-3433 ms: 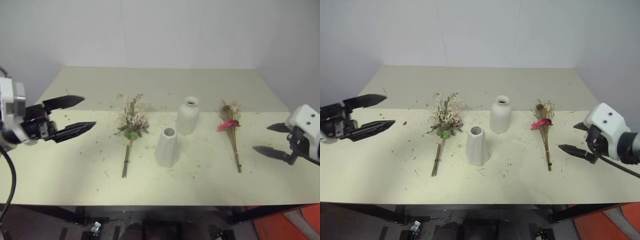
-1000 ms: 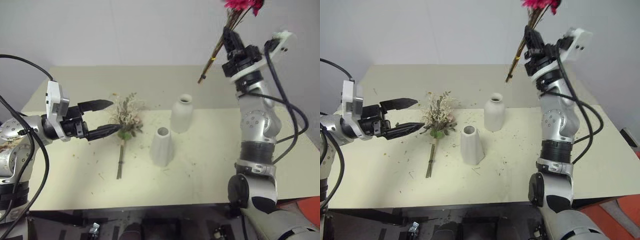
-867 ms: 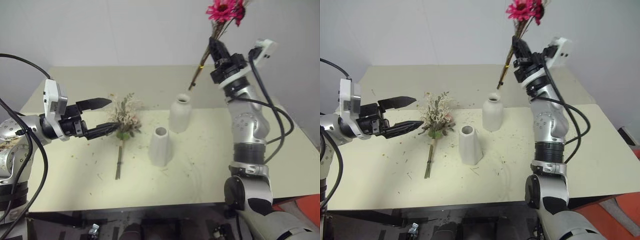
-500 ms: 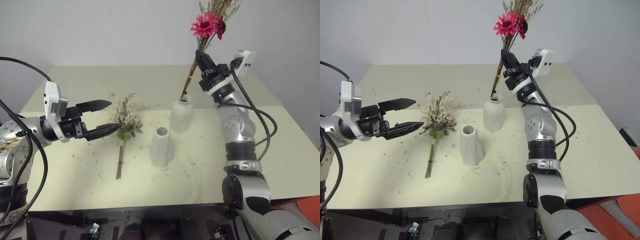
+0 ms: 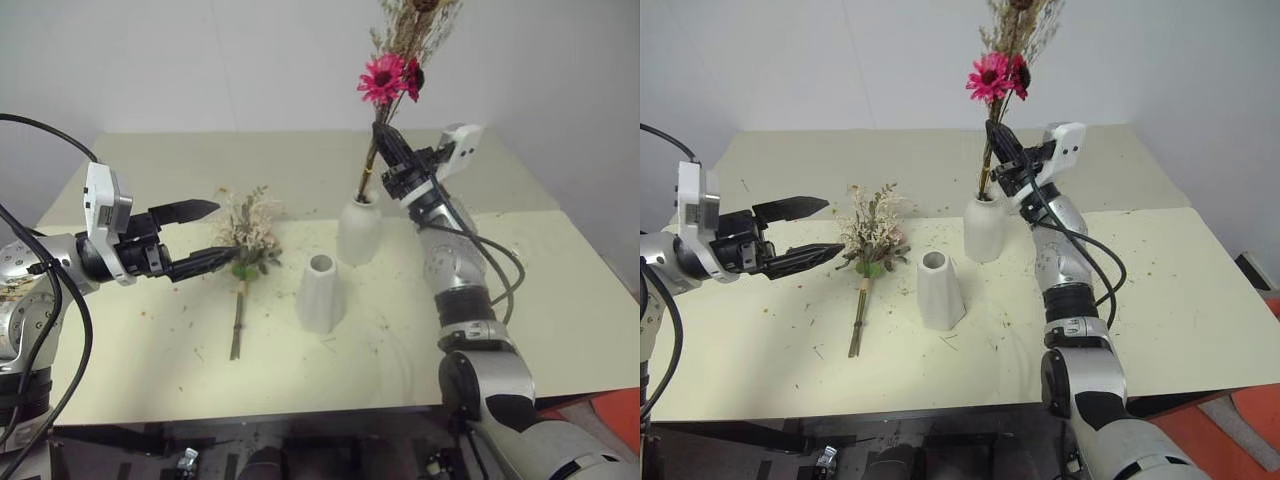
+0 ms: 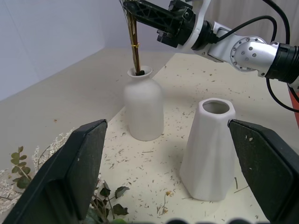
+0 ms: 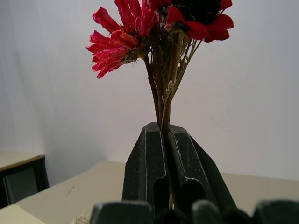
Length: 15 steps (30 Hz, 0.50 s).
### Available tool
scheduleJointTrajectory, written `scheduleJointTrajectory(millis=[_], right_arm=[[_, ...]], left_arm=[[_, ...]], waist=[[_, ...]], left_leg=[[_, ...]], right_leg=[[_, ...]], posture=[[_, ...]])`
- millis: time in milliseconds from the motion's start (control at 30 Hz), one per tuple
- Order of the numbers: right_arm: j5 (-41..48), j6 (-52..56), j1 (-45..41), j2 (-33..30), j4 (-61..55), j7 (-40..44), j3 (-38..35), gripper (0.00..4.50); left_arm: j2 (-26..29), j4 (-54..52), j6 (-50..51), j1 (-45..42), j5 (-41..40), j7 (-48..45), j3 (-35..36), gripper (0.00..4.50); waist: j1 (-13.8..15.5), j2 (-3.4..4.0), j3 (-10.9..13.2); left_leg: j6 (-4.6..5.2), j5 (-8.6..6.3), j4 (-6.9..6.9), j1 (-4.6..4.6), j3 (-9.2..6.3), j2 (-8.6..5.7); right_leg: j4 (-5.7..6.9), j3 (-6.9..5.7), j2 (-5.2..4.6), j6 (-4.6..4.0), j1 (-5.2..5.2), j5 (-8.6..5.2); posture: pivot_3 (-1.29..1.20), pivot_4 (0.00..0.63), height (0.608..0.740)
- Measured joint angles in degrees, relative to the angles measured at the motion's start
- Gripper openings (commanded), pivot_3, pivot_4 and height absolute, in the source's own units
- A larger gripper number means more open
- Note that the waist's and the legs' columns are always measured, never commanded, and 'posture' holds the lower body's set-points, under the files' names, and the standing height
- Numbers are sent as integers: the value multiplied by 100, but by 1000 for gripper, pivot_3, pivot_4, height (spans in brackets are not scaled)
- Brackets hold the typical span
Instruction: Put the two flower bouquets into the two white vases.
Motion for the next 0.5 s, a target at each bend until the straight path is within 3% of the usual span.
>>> scheduleJointTrajectory(millis=[500], right_arm=[[-415,-654,372,63,467,159,200,27]], left_arm=[[15,-29,-48,173,-2,47,109,4500]], waist=[[-5,0,0]], left_leg=[[0,0,-6,11,10,2]], right_leg=[[2,14,2,-1,0,0]], posture=[[0,150,740]])
